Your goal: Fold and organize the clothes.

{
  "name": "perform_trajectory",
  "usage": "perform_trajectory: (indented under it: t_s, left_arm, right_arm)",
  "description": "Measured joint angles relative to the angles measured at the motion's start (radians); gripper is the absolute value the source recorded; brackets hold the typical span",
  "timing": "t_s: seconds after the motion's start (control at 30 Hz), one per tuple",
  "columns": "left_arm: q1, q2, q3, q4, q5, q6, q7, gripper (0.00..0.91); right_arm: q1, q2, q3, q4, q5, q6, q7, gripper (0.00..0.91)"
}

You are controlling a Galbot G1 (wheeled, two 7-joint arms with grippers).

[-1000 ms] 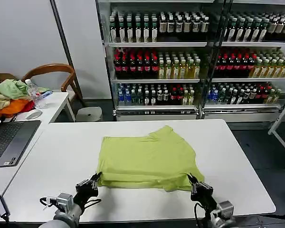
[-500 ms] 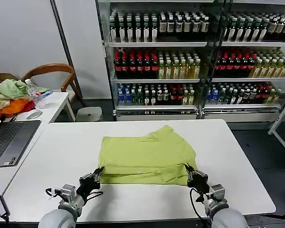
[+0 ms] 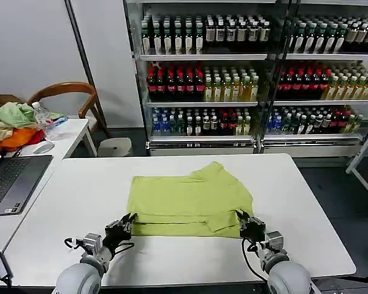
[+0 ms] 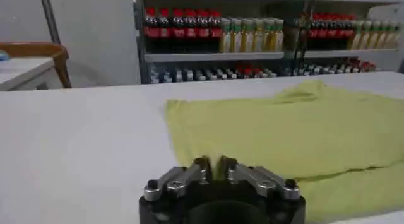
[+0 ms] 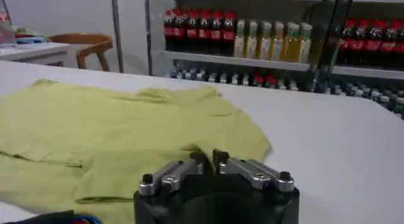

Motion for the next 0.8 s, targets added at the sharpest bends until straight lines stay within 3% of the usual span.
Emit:
perform_trajectory:
  t_s: [0.8]
  left_arm:
    - [0.102,0.001,-0.008,-0.128,-0.007,0.050,-0.102,0.907]
  right_arm:
    - [-0.162,-0.024,0.062,0.109,0.008,-0.001,0.058,0.907]
